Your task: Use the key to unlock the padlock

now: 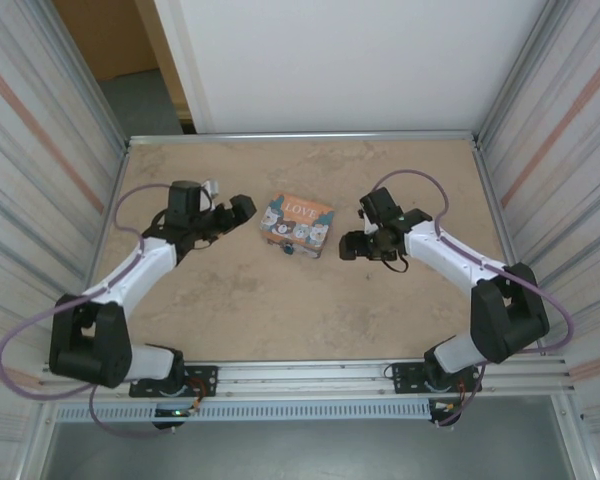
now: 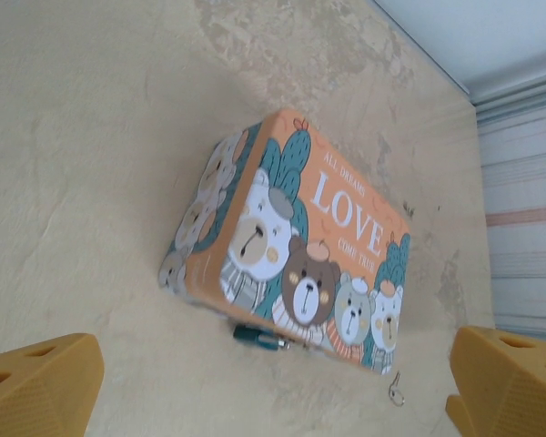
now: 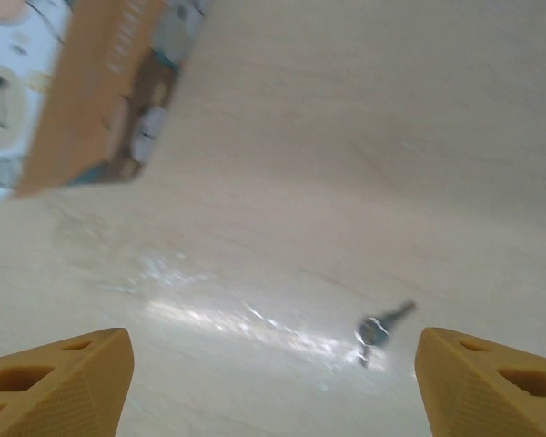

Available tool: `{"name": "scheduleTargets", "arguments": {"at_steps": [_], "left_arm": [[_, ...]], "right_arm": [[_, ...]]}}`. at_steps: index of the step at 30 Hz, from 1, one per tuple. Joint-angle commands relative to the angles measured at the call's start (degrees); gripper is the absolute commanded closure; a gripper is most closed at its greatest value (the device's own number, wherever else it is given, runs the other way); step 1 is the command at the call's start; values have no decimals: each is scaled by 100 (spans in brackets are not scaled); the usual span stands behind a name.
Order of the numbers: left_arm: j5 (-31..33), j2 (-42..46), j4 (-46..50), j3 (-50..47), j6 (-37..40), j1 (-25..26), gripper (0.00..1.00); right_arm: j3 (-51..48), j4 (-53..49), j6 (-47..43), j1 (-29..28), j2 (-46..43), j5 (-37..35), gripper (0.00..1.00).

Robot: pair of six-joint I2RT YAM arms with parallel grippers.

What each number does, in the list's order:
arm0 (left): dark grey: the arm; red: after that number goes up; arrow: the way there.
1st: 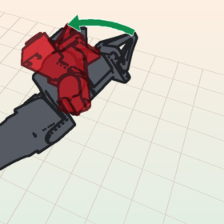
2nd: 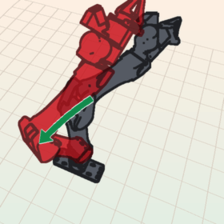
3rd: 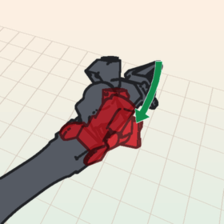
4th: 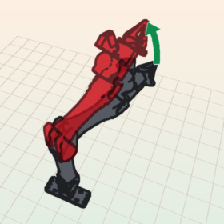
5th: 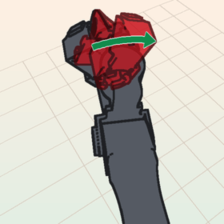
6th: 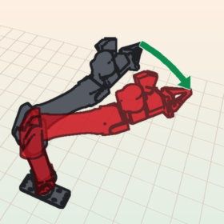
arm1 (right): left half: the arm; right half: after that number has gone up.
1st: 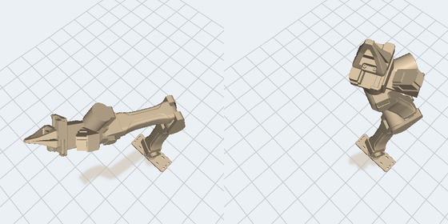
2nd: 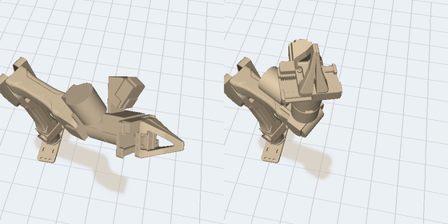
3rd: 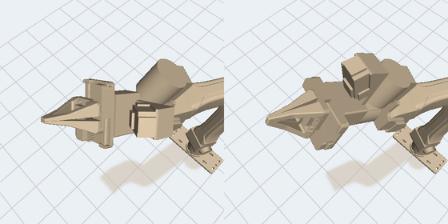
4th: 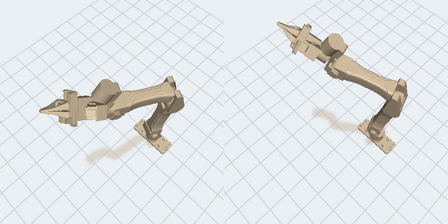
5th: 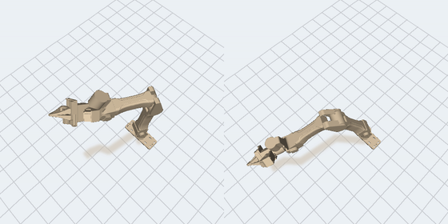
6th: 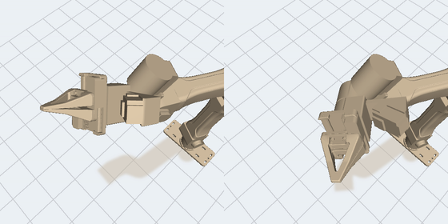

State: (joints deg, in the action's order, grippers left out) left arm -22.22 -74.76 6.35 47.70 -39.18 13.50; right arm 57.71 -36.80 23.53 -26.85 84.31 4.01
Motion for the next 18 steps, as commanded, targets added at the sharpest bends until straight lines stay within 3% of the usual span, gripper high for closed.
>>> {"name": "scheduleTargets", "arguments": {"at_steps": [1,7,18], "left_arm": [[225,553,350,-357,65,153,1],[371,1123,519,-758,-78,373,1],[680,1132,666,-719,-68,373,1]], "right_arm": [[-6,-889,-127,125,-75,-304,27],[80,-1107,-221,130,319,-356,43],[337,-953,-235,-162,1109,-387,61]]}}
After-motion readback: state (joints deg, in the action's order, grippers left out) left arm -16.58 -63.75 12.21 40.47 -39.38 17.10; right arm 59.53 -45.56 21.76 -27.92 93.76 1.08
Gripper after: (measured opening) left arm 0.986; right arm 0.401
